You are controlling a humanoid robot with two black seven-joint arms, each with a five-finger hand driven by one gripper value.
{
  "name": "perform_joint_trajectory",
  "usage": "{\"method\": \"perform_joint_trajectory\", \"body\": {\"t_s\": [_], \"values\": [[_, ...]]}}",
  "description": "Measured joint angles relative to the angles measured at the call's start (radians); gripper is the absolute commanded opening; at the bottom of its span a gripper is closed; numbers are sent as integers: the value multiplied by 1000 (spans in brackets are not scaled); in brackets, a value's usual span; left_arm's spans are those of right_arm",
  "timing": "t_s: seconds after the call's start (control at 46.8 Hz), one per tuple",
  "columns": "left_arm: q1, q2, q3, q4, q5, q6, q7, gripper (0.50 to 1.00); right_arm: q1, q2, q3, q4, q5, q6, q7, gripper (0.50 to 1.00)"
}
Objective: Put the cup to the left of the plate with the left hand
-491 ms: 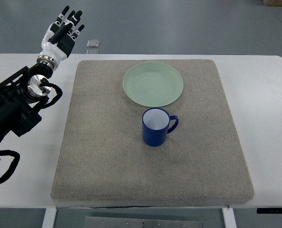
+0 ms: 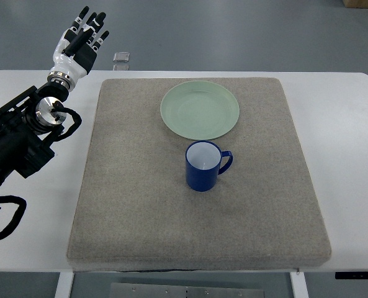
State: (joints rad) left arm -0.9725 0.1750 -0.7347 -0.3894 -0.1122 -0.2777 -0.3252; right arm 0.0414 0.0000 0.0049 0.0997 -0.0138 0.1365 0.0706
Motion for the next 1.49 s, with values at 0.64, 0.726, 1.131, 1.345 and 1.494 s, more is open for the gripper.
{"method": "perform_joint_trajectory", "body": {"t_s": [0.64, 0.726, 1.131, 1.345, 1.494], "values": [[-6, 20, 133, -82, 36, -7, 7, 994, 0, 0, 0, 0, 0, 0, 0, 934], [-5, 42, 192, -120, 64, -27, 7, 994, 0, 0, 0, 0, 0, 0, 0, 934], [47, 281, 282, -479, 357, -174, 6, 994, 0, 0, 0, 0, 0, 0, 0, 934], [105, 327, 302, -517, 477, -300, 5, 994, 0, 0, 0, 0, 0, 0, 0, 934], [139, 328, 308, -517, 502, -333, 5, 994, 0, 0, 0, 0, 0, 0, 0, 934]]}}
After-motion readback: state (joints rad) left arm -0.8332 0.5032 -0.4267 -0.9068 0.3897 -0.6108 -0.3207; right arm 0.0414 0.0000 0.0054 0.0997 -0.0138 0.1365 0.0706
